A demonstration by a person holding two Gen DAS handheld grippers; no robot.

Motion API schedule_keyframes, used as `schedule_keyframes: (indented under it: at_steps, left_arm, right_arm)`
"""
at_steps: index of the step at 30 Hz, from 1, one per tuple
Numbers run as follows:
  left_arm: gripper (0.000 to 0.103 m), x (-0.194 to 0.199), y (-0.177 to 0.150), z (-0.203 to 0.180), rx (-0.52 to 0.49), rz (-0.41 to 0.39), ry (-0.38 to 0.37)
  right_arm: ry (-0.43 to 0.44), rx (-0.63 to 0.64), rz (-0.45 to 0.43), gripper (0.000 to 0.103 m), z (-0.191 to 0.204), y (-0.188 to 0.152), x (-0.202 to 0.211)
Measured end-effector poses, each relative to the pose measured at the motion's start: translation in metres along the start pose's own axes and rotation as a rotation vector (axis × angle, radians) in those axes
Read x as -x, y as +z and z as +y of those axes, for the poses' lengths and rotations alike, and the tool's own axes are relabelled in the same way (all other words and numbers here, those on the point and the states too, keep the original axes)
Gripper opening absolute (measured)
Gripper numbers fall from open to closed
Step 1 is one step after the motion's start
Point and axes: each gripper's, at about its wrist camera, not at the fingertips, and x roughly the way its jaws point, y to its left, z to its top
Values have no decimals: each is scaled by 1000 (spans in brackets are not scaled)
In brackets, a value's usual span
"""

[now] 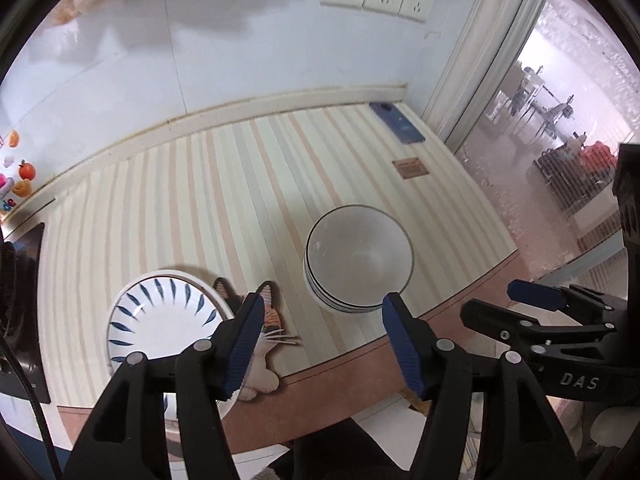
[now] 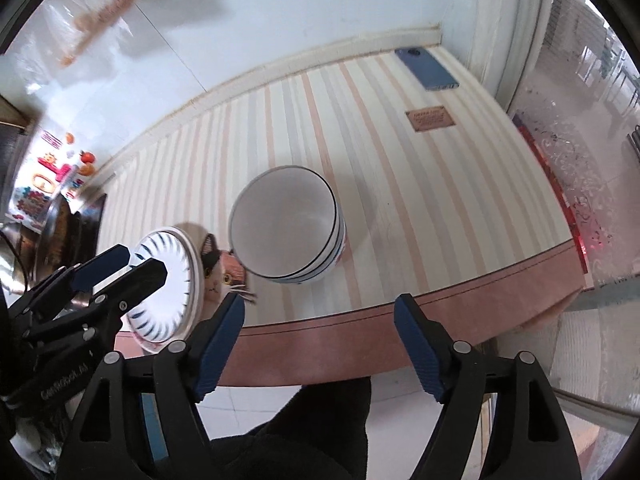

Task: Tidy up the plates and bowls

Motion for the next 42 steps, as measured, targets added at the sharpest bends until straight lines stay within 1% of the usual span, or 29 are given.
schedule_keyframes:
  at_steps: [1, 2, 3, 5, 8, 12, 15, 18, 22, 27, 30, 34, 37, 42]
  left_arm:
    - [60, 11, -1, -1, -1, -15, -3]
    - [65, 18, -1, -1, -1, -26, -5]
    - [77, 26, -1, -2, 1, -37, -9]
    - [89, 46, -2, -4, 0, -77, -19]
    - [89, 71, -3, -7, -9, -124, -16]
    - [89, 91, -3, -8, 3, -151, -27]
    - [89, 96, -2, -6, 19, -155, -24]
    - [89, 95, -4, -5, 33, -142, -16]
    - [89, 87, -4, -2, 53, -113, -4]
    - [89, 61, 2, 4, 69, -64, 9]
    - [89, 34, 7, 10, 82, -27, 24]
    - [89, -11, 14, 17, 97, 45, 34]
    - [89, -47, 20, 24, 116, 113, 24]
    - [89, -95, 29, 37, 148, 194, 3]
  right_arm:
    - [4, 2, -11, 83, 1, -2, 8]
    - [7, 8, -32, 85, 3, -6, 21]
    - [4, 10, -46, 87, 4, -9, 30]
    - [-13, 20, -74, 88, 8, -17, 53]
    - [-25, 30, -127, 90, 11, -27, 84]
    - [-13, 21, -176, 91, 13, -37, 118]
    - [2, 21, -183, 91, 17, -41, 131]
    - [12, 28, -177, 92, 21, -43, 134]
    - [15, 44, -151, 92, 24, -36, 122]
    - [29, 26, -101, 92, 16, -14, 86]
    - [39, -3, -52, 92, 5, 0, 55]
    - [43, -39, 22, 92, -12, 15, 10]
    - [49, -65, 67, 92, -22, 24, -20]
    - [65, -107, 119, 92, -39, 37, -68]
